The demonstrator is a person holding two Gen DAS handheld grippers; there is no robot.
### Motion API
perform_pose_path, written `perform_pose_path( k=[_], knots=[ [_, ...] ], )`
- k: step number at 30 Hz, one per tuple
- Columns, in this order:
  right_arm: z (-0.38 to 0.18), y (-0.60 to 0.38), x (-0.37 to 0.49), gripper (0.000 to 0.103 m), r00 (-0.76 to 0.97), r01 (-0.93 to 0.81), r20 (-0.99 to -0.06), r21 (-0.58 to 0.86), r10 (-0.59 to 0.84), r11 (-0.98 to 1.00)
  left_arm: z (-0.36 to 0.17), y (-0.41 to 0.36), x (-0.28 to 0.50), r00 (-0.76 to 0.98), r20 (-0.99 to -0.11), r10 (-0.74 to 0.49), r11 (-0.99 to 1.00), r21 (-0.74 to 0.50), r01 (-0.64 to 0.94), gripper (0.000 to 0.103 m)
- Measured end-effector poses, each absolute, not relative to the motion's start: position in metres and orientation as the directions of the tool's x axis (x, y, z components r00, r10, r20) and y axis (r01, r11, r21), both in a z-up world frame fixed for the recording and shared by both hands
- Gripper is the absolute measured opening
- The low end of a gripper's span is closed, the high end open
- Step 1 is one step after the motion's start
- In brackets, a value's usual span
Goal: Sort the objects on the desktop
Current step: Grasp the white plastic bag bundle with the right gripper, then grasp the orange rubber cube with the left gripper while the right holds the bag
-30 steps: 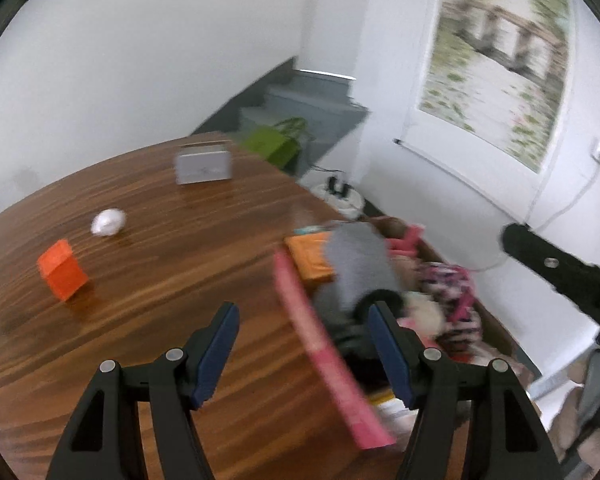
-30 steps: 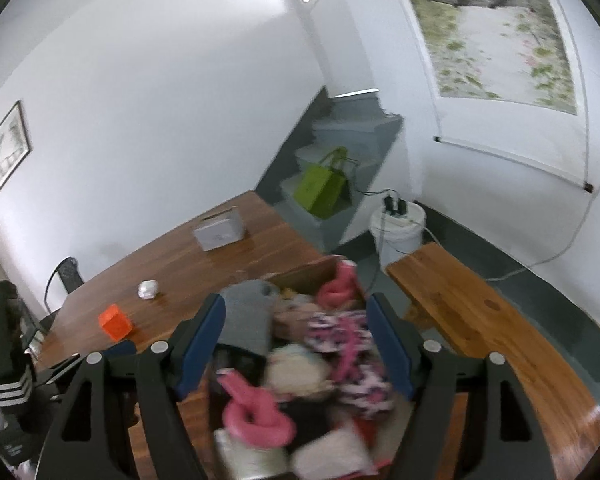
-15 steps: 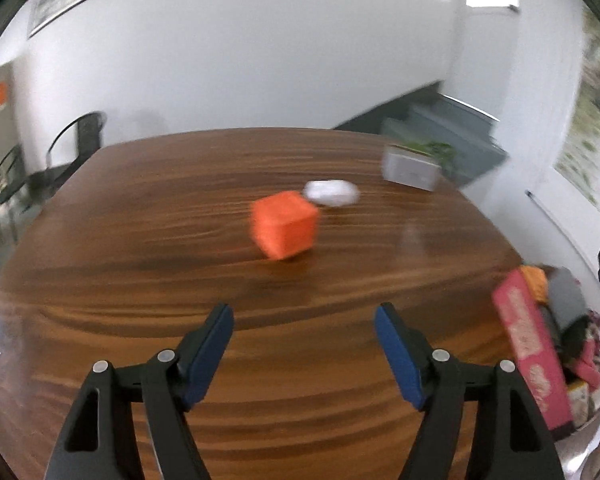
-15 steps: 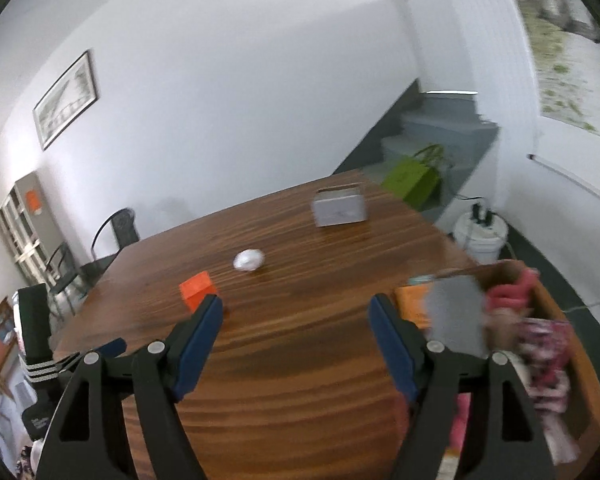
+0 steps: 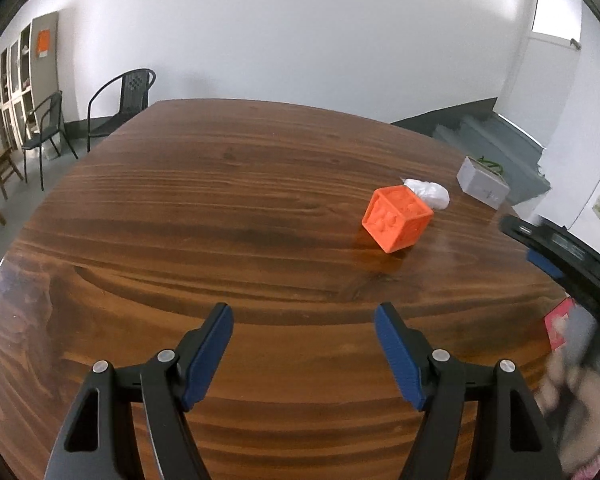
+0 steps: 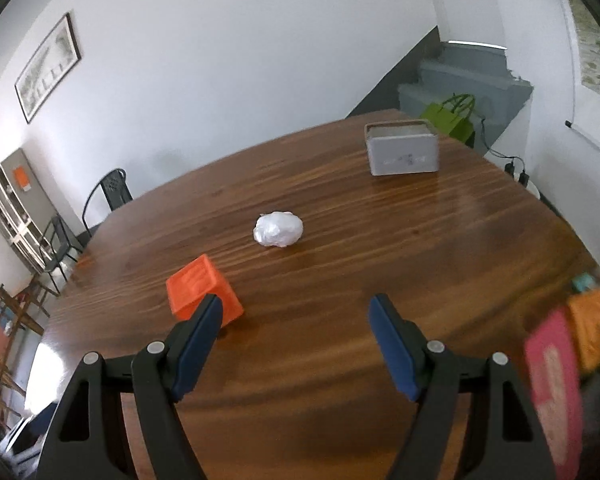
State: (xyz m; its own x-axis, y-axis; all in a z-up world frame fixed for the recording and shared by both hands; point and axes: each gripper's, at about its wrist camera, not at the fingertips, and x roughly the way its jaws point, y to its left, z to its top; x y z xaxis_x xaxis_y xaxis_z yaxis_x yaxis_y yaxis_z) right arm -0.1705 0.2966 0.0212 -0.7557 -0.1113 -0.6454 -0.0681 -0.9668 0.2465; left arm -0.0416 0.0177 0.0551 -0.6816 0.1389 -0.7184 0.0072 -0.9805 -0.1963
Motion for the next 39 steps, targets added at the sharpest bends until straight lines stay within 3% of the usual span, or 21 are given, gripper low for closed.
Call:
perform_pose_path(
  k=[14, 23, 28, 39],
  knots=[
    [-0.009, 0.292, -0.304, 0.079, -0.695, -0.052, -0.712, 0.187, -0.099, -0.981, 0.039, 0.023, -0.052, -0.627, -0.766, 0.146, -0.981, -0.193, 0.007, 0.075],
    [-0.037, 0.285, -0.334, 0.078, -0.644, -0.032, -0.761, 0.131, -0.079, -0.991, 0.029, 0.027, -0.056, -0.605, -0.786, 0.130, -0.985, -0.172, 0.012, 0.075],
    [-0.040, 0.269, -0.337, 0.043, -0.630, 0.004, -0.774, 0.070, -0.057, -0.998, 0.027, 0.028, -0.057, -0.599, -0.790, 0.128, -0.986, -0.166, 0.008, 0.075],
    [-0.013, 0.264, -0.264, 0.041, -0.689, 0.030, -0.722, 0.063, -0.066, -0.998, 0.028, 0.027, -0.056, -0.615, -0.780, 0.114, -0.987, -0.159, 0.018, 0.075]
  ],
)
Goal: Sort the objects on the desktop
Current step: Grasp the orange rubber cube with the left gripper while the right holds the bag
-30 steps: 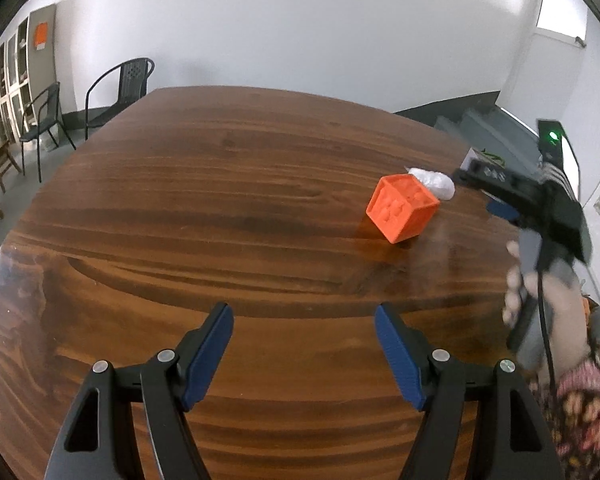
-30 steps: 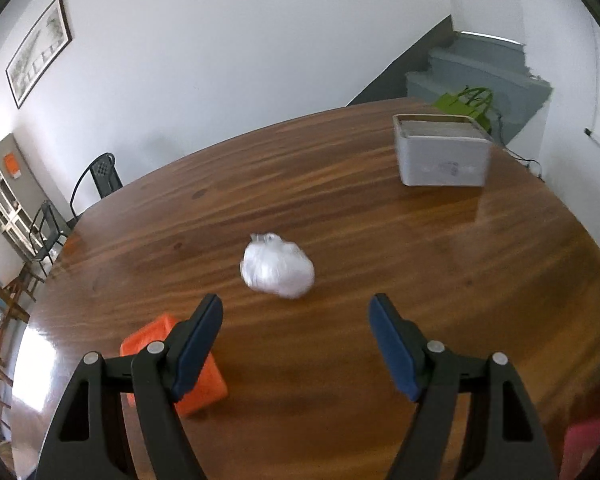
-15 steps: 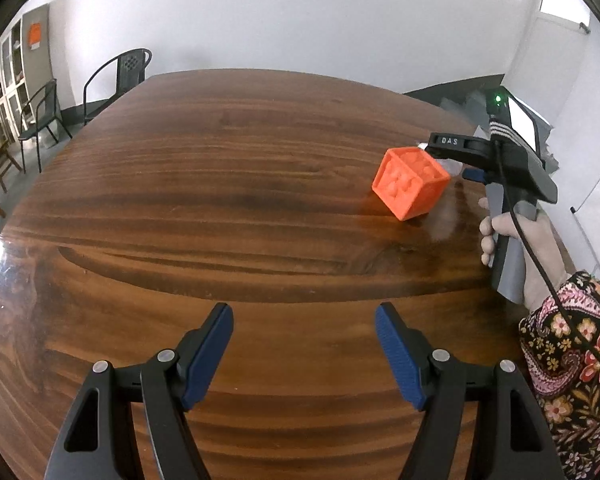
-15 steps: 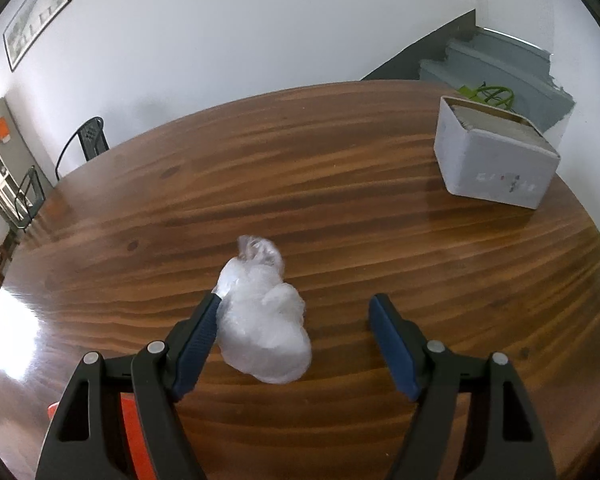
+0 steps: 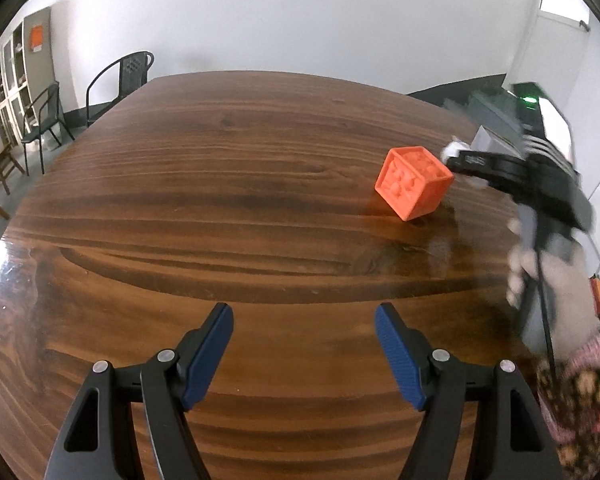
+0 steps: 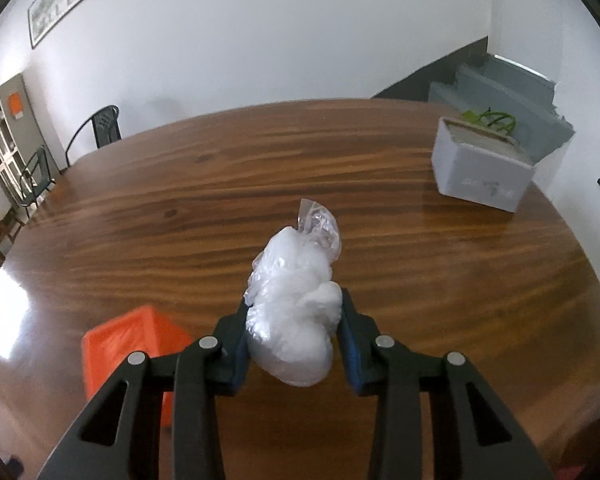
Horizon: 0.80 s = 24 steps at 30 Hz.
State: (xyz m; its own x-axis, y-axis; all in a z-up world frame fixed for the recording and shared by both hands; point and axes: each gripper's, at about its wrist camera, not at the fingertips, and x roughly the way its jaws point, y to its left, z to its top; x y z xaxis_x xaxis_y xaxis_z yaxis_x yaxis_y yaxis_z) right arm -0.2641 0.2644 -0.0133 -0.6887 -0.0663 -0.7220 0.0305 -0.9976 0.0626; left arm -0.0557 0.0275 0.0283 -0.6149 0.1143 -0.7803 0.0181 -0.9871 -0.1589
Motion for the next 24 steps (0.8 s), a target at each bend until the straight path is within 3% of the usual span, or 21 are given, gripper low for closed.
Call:
perform_pose_path(
  k=[11, 23, 24],
  knots=[
    [0.019, 0.284, -0.160, 0.041, -0.753, 0.030, -0.655, 0.055, -0.058, -0.998, 0.026, 0.037, -0.061, -0.634, -0.767, 0.101, -0.988, -0.154, 0.029, 0.075],
    [0.029, 0.329, -0.106, 0.041, -0.792, 0.003, -0.600, 0.177, -0.110, -0.984, 0.034, 0.099, -0.103, -0.684, -0.726, 0.074, -0.991, -0.130, 0.032, 0.075],
    [0.029, 0.331, -0.105, 0.041, -0.792, 0.002, -0.599, 0.190, -0.117, -0.982, 0.035, 0.104, -0.106, -0.689, -0.722, 0.072, -0.991, -0.128, 0.031, 0.078]
  ],
)
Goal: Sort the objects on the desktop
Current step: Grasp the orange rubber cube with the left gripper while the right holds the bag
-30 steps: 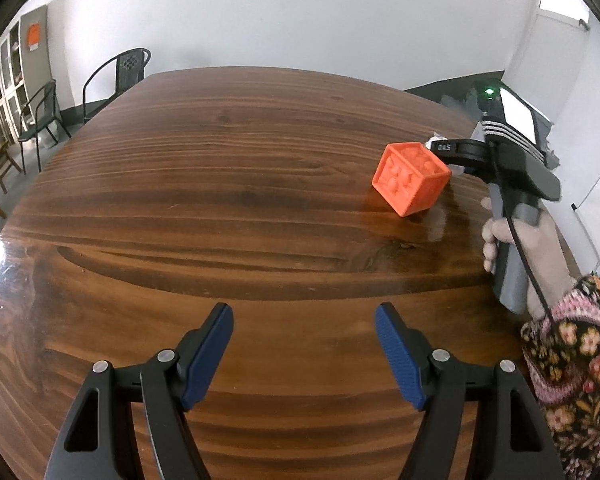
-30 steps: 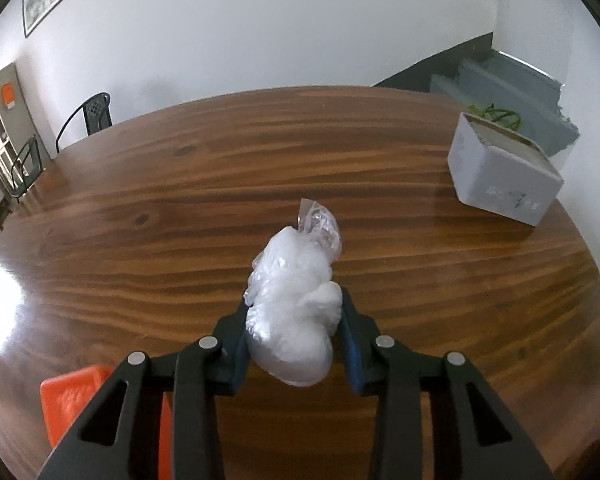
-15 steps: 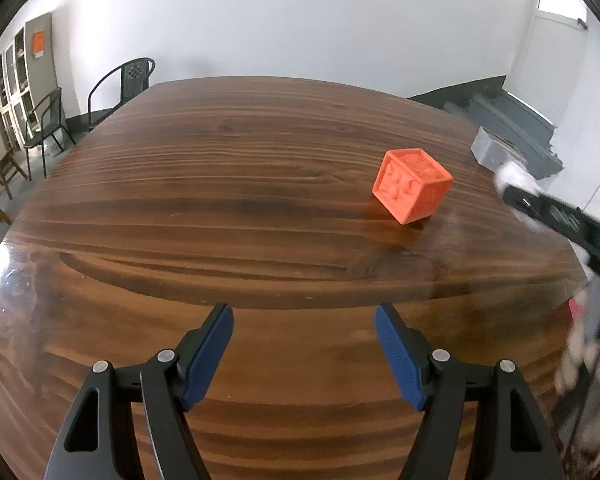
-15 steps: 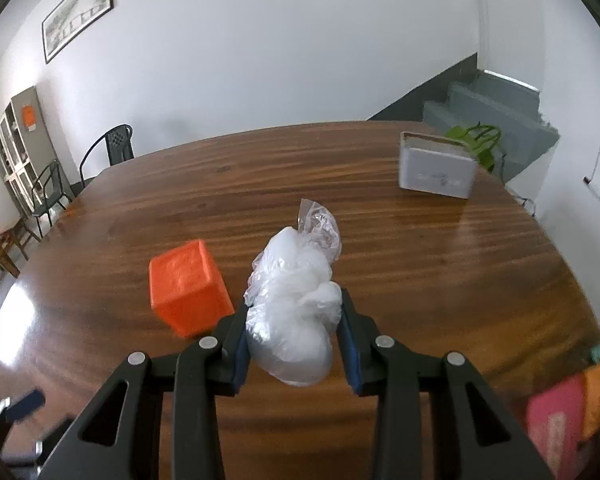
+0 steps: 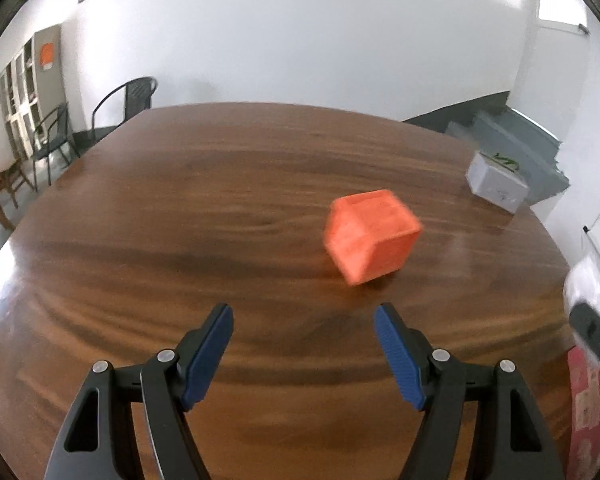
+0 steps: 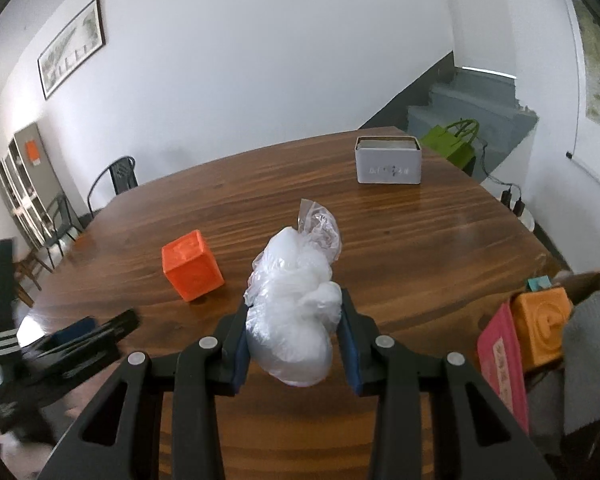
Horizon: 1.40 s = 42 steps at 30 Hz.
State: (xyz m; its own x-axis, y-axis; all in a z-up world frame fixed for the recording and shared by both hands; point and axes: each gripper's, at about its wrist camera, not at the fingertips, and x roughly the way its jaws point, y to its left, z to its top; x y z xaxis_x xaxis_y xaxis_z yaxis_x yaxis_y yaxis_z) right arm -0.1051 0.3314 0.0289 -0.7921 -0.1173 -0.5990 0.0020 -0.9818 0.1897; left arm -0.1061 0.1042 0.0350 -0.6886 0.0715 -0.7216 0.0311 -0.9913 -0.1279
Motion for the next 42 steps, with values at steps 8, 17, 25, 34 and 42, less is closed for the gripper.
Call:
perform_pose_path(
  k=[8, 17, 25, 34, 42],
  knots=[
    [0.033, 0.348, -0.099, 0.041, -0.794, -0.023, -0.590, 0.267, -0.145, -0.963, 0.028, 0.152, -0.146, -0.715, -0.699, 0.008, -0.994, -0.081, 0.068, 0.086],
    [0.037, 0.342, -0.092, 0.041, -0.800, -0.001, -0.579, 0.265, -0.158, -0.964, 0.022, 0.149, -0.181, -0.710, -0.704, -0.016, -0.980, -0.132, 0.152, 0.086],
    [0.032, 0.339, -0.095, 0.041, -0.792, -0.002, -0.591, 0.255, -0.154, -0.967, 0.016, 0.152, -0.185, -0.697, -0.717, 0.002, -0.982, -0.134, 0.136, 0.086],
    [0.035, 0.344, -0.093, 0.041, -0.802, -0.014, -0.579, 0.268, -0.150, -0.963, 0.016, 0.165, -0.192, -0.697, -0.715, -0.065, -0.980, -0.086, 0.180, 0.086],
    [0.036, 0.342, -0.092, 0.041, -0.804, -0.008, -0.575, 0.262, -0.150, -0.965, 0.010, 0.140, -0.204, -0.656, -0.753, -0.057, -0.972, -0.109, 0.209, 0.068]
  ],
)
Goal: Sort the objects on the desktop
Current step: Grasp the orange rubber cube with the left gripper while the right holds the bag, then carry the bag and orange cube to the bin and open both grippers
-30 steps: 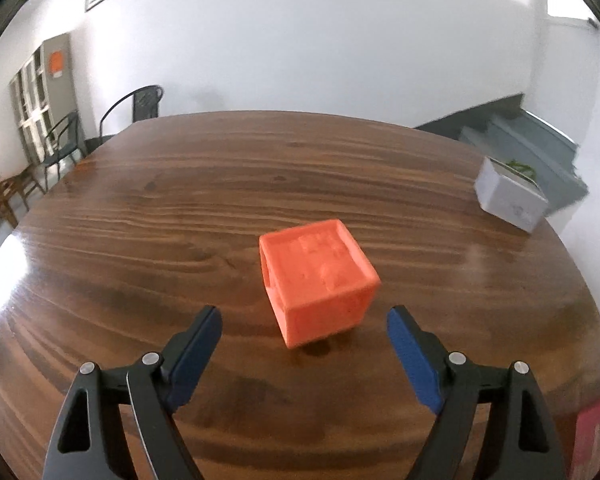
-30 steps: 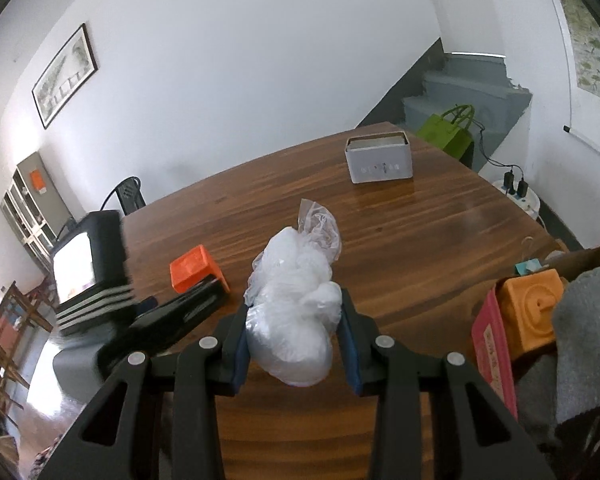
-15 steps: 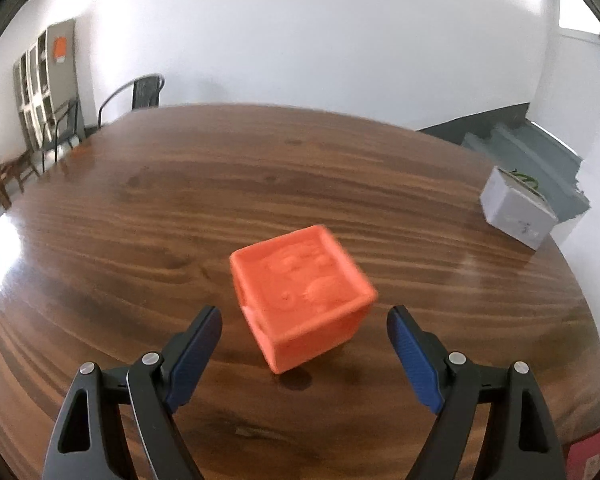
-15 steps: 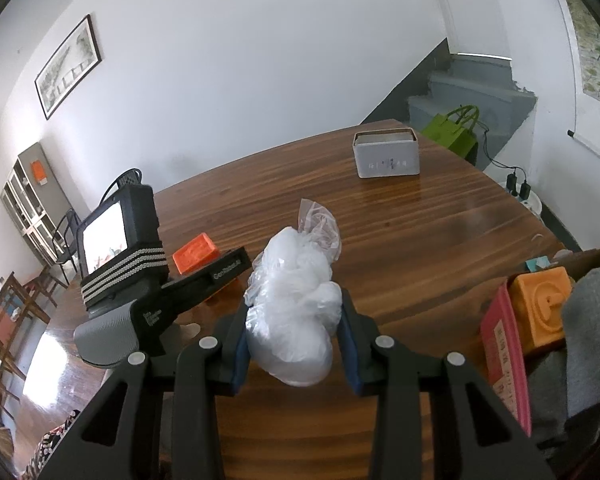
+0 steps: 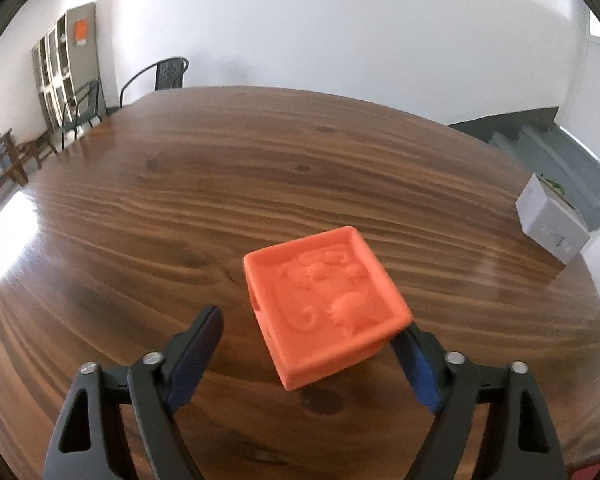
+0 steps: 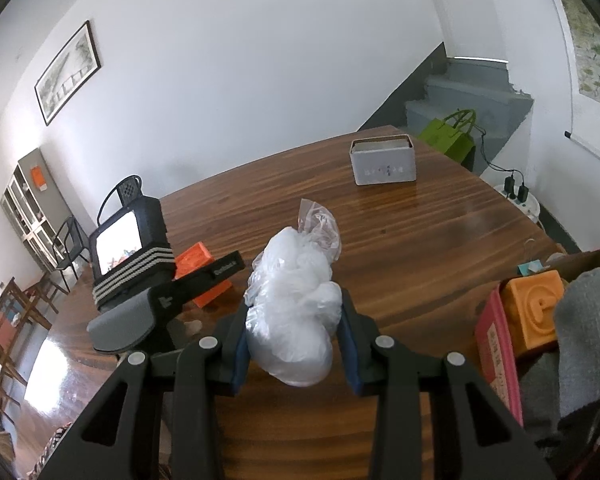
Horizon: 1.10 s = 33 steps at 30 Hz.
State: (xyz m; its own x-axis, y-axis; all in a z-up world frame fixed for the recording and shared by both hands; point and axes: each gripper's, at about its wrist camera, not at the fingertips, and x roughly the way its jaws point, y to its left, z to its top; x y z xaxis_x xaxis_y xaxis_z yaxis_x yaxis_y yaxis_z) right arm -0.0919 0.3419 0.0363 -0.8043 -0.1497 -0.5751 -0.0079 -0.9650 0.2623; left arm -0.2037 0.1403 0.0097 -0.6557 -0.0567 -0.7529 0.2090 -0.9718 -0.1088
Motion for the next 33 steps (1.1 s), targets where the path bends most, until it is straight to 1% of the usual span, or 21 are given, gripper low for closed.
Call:
perform_pose_path(
  k=[1, 6, 8, 12, 16, 23, 26, 29, 33],
  knots=[
    [0.036, 0.342, -0.092, 0.041, -0.804, -0.008, -0.576, 0.262, -0.150, -0.965, 0.011, 0.140, -0.203, -0.650, -0.758, -0.043, -0.975, -0.110, 0.193, 0.059],
    [0.039, 0.341, -0.088, 0.041, -0.810, -0.001, -0.567, 0.259, -0.151, -0.966, 0.013, 0.127, -0.192, -0.644, -0.765, 0.006, -0.977, -0.143, 0.159, 0.059],
    [0.040, 0.340, -0.087, 0.041, -0.812, 0.004, -0.563, 0.257, -0.153, -0.966, 0.017, 0.119, -0.181, -0.649, -0.760, 0.031, -0.974, -0.169, 0.151, 0.059],
    [0.041, 0.336, -0.085, 0.041, -0.813, 0.016, -0.561, 0.250, -0.158, -0.968, 0.025, 0.110, -0.157, -0.667, -0.743, 0.053, -0.975, -0.182, 0.126, 0.058],
    [0.041, 0.333, -0.084, 0.041, -0.817, 0.026, -0.553, 0.245, -0.162, -0.969, 0.037, 0.107, -0.126, -0.687, -0.722, 0.081, -0.978, -0.190, 0.084, 0.053],
    [0.044, 0.338, -0.078, 0.041, -0.843, 0.007, -0.520, 0.243, -0.137, -0.970, 0.051, 0.104, -0.078, -0.708, -0.694, 0.128, -0.979, -0.204, 0.023, 0.053],
    [0.041, 0.342, -0.073, 0.041, -0.844, -0.002, -0.518, 0.256, -0.135, -0.967, 0.048, 0.103, -0.067, -0.697, -0.705, 0.131, -0.980, -0.200, 0.018, 0.053],
    [0.043, 0.345, -0.061, 0.041, -0.853, 0.003, -0.502, 0.263, -0.140, -0.965, 0.046, 0.104, -0.059, -0.688, -0.712, 0.138, -0.980, -0.200, 0.009, 0.053],
    [0.051, 0.360, -0.038, 0.041, -0.872, -0.007, -0.472, 0.284, -0.133, -0.959, 0.056, 0.111, -0.043, -0.704, -0.692, 0.158, -0.980, -0.195, -0.029, 0.053]
  ],
)
